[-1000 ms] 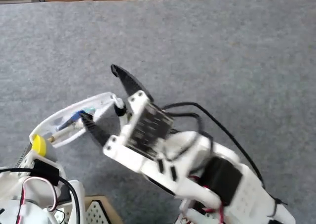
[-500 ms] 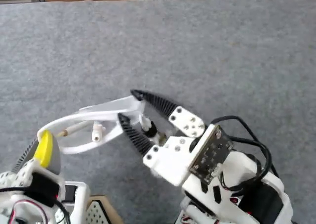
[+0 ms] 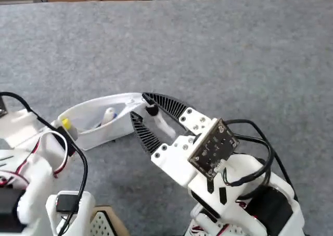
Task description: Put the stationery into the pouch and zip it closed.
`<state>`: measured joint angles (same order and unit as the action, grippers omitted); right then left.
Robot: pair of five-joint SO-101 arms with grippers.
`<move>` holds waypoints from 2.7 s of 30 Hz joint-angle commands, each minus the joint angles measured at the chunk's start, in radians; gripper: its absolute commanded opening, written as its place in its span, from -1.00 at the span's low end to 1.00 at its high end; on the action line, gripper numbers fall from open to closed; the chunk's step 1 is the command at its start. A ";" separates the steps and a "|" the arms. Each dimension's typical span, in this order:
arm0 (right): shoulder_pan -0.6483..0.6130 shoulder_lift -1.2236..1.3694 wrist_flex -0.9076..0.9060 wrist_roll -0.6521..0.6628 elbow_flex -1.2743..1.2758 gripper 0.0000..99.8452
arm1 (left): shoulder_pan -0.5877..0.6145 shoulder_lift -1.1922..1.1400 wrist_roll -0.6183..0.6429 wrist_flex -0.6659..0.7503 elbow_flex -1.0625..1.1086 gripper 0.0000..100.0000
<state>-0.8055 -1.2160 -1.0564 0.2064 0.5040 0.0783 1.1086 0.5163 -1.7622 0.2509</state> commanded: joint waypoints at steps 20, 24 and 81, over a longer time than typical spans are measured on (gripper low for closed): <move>-0.077 0.145 0.324 0.009 0.168 -0.86 | 0.067 -0.009 0.005 0.002 0.008 -0.94; -0.074 0.170 0.353 0.011 0.170 -0.90 | 0.111 -0.009 0.005 0.002 0.007 -0.94; -0.091 0.156 0.222 0.002 0.114 -0.90 | 0.128 0.028 0.005 0.002 0.001 -0.94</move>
<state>-0.8654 -1.0319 -0.7956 0.2048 0.6743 0.1964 1.1116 0.5163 -1.7622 0.2631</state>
